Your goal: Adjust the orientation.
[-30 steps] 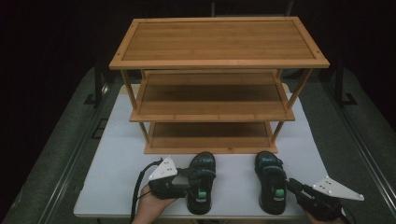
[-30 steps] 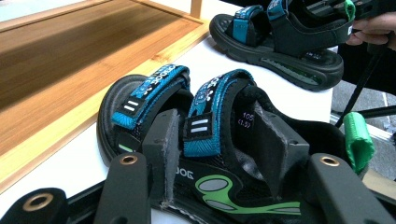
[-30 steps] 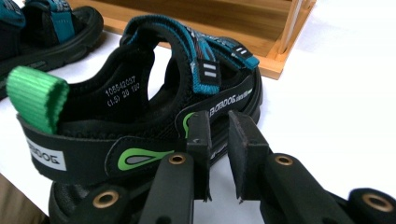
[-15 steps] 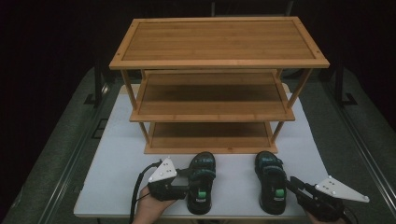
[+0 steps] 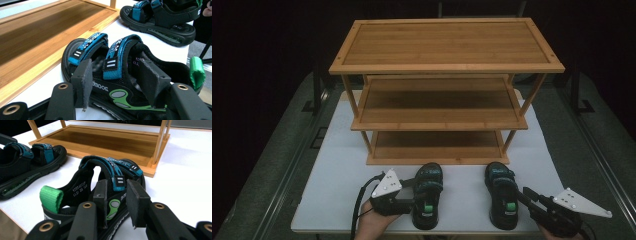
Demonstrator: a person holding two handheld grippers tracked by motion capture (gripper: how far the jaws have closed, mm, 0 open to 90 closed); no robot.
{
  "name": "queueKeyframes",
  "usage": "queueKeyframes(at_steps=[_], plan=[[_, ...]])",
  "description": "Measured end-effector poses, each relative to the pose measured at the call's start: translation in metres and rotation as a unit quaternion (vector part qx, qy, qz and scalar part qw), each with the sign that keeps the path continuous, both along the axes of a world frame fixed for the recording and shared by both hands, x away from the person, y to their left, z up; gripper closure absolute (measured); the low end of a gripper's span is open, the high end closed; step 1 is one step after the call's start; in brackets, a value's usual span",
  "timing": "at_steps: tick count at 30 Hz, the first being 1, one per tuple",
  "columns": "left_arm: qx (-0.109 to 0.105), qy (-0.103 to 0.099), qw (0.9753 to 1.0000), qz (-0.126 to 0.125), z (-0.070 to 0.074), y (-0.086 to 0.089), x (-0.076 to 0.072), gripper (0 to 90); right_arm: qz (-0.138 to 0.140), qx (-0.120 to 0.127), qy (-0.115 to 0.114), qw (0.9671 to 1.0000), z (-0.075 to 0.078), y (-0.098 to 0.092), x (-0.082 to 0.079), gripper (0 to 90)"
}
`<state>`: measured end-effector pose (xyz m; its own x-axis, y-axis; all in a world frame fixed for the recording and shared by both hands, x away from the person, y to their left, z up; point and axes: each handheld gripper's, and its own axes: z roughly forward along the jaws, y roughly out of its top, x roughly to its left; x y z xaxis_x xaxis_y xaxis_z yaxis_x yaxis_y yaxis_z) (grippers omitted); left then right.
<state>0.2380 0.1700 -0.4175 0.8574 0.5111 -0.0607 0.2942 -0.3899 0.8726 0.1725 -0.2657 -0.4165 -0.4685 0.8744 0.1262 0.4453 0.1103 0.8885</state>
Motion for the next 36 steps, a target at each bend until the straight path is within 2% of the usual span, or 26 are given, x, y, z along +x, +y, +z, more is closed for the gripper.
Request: queueKeyframes(at_steps=[5,10,13,15,21,30,34,36], plan=[[0.001,-0.001,1.0,0.0,0.0,-0.002,0.0,45.4,0.006,0.0,-0.002,1.0,0.005,0.004,0.001,67.1],[0.003,-0.003,1.0,0.003,-0.002,-0.004,0.0,45.4,0.007,-0.016,0.002,0.9998,0.003,0.009,0.004,64.7],[0.006,-0.008,0.9999,0.011,-0.002,-0.004,0.0,42.6,0.0,-0.036,0.007,0.9993,0.0,0.014,0.006,62.1],[0.006,-0.008,0.9999,0.013,-0.003,-0.003,0.0,42.7,-0.001,-0.038,0.006,0.9993,-0.001,0.015,0.007,62.1],[0.006,-0.005,0.9999,0.014,-0.005,-0.005,0.0,48.4,-0.01,-0.051,0.006,0.9986,-0.002,0.023,0.011,63.3],[0.01,-0.016,0.9992,0.035,-0.005,-0.008,-0.004,56.1,-0.028,-0.056,0.003,0.998,-0.005,0.027,0.009,65.9],[0.009,-0.02,0.9989,0.041,-0.006,-0.01,-0.004,60.2,-0.035,-0.063,0.0,0.9974,-0.005,0.031,0.009,69.8],[0.008,-0.016,0.9991,0.04,-0.006,-0.01,-0.004,60.4,-0.035,-0.065,-0.001,0.9973,-0.005,0.031,0.009,71.1]])
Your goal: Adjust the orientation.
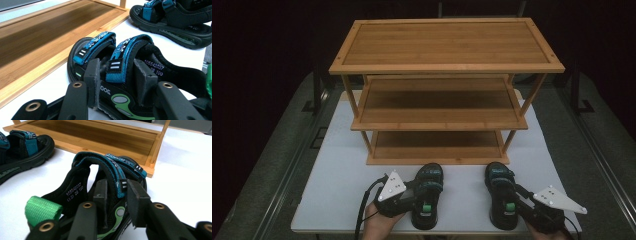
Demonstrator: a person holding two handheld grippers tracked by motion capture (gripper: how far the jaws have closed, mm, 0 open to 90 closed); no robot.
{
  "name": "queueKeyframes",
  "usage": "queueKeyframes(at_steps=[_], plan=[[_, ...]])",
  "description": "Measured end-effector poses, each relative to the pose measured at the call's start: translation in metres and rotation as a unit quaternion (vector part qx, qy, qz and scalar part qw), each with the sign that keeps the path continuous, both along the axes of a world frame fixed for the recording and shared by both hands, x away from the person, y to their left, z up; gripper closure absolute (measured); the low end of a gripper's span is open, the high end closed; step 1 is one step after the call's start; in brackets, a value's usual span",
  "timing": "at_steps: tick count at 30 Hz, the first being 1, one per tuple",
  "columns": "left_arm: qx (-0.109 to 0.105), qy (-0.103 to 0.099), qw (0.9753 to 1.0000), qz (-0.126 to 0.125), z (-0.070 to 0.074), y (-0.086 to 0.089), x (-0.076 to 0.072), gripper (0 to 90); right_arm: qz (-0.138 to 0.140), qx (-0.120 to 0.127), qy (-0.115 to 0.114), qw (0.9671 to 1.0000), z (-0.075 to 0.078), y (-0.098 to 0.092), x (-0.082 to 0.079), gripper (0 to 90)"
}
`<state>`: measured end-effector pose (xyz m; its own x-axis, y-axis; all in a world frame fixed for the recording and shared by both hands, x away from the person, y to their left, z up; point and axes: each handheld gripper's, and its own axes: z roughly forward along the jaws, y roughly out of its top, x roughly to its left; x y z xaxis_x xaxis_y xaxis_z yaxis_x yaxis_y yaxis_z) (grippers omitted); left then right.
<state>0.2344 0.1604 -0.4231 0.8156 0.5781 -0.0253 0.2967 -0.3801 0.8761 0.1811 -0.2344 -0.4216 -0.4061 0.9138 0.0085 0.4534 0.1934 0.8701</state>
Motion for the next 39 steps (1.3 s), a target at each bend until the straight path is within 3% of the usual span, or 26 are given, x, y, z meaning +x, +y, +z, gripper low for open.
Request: queueKeyframes(at_steps=[16,24,39], plan=[[0.003,-0.021,0.9996,0.017,0.0,-0.0009,-0.003,74.3,-0.017,-0.012,-0.018,0.9996,-0.0013,0.0023,-0.0039,79.0],[-0.002,-0.03,0.999,0.034,-0.001,0.0004,-0.0052,76.8,-0.019,-0.008,-0.025,0.9995,-0.0018,0.0017,-0.0048,81.1],[-0.017,-0.026,0.9984,0.047,-0.0006,0.004,-0.0043,78.2,-0.01,-0.001,-0.027,0.9996,-0.0013,0.0039,-0.0058,82.2]])
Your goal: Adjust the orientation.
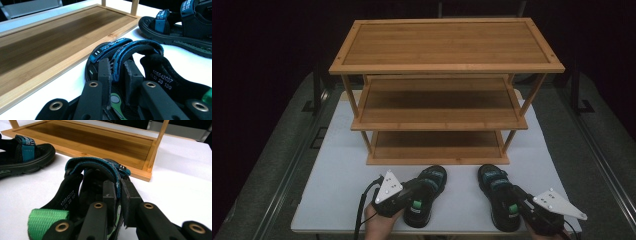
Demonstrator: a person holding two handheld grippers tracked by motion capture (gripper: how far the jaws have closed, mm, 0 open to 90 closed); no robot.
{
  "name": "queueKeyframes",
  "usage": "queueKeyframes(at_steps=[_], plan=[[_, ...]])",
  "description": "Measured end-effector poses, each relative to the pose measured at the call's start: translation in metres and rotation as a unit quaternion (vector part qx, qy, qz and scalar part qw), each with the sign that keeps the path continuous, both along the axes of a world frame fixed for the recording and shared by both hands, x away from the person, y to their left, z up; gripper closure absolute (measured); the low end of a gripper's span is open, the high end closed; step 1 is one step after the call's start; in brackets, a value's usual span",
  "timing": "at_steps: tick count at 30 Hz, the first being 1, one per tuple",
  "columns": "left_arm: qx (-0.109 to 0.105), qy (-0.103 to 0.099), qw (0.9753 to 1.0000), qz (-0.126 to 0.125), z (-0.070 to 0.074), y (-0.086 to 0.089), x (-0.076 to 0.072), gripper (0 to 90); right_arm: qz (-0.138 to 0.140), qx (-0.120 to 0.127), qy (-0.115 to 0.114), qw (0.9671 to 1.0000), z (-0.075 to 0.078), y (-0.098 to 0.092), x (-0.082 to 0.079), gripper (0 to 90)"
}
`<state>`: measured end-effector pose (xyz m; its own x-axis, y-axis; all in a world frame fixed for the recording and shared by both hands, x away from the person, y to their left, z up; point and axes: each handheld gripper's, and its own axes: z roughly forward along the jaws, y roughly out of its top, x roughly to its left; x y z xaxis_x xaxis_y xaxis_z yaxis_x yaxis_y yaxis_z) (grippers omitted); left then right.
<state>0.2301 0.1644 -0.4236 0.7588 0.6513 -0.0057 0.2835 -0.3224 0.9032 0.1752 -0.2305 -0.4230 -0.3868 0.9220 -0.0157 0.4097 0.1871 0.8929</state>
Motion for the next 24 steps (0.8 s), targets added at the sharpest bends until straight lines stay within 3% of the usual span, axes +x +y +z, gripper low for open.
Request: queueKeyframes(at_steps=[24], plan=[[-0.017,-0.017,0.9996,0.015,0.006,0.003,-0.005,78.7,0.02,0.005,-0.001,0.9998,0.003,0.017,-0.004,82.3]])
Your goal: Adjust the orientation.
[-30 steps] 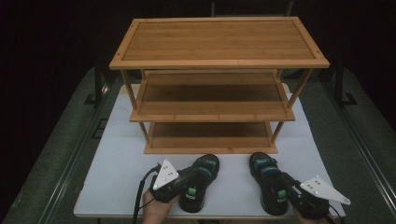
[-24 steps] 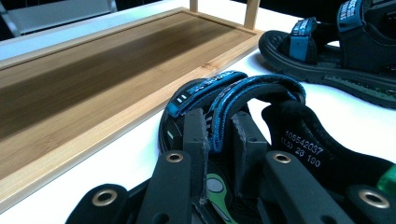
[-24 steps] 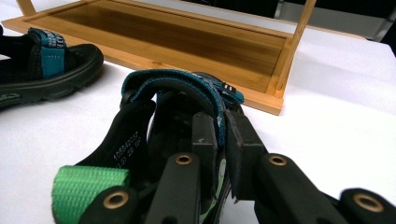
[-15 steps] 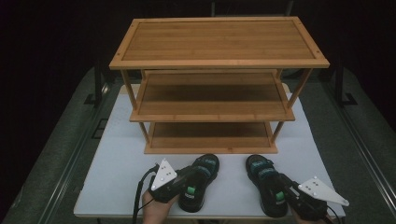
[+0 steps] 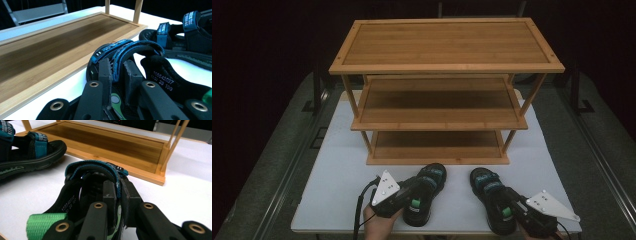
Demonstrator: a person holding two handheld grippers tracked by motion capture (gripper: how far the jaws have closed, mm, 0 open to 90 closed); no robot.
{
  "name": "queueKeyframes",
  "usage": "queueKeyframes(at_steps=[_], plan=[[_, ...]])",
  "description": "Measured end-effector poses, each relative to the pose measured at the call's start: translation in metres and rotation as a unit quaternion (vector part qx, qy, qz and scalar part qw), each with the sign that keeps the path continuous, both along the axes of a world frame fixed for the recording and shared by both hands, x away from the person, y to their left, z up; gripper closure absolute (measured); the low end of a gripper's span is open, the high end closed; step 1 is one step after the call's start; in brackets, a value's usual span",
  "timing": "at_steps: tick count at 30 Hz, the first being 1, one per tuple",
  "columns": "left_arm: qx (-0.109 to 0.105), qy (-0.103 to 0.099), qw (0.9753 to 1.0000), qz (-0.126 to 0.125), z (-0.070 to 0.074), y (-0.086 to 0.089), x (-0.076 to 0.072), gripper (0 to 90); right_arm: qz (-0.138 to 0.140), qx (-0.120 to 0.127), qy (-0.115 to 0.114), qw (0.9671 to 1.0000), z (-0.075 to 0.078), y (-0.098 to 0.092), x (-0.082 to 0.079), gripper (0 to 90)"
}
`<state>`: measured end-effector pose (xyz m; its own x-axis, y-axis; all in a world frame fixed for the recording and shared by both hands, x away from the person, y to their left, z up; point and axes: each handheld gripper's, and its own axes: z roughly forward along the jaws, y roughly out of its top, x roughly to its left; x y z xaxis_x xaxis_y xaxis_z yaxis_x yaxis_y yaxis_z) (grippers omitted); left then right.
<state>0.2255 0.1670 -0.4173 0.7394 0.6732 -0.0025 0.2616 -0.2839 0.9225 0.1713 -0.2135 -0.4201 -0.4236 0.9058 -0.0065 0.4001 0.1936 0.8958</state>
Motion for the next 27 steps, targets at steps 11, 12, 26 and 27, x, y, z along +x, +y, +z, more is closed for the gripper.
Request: queueKeyframes(at_steps=[11,12,26,27], plan=[[-0.004,-0.005,1.0,0.005,0.004,-0.001,0.0,78.8,0.008,0.007,-0.004,0.9999,0.004,0.01,0.001,82.3],[-0.006,-0.006,1.0,0.005,0.005,-0.001,0.0,78.8,0.009,0.006,-0.005,0.9999,0.005,0.01,0.002,82.3],[-0.016,-0.019,0.9996,0.011,0.012,-0.005,0.007,78.8,0.004,0.017,-0.014,0.9998,0.013,0.023,0.009,82.3],[-0.016,-0.021,0.9996,0.012,0.013,-0.005,0.008,78.8,0.003,0.018,-0.015,0.9997,0.013,0.024,0.009,82.3]])
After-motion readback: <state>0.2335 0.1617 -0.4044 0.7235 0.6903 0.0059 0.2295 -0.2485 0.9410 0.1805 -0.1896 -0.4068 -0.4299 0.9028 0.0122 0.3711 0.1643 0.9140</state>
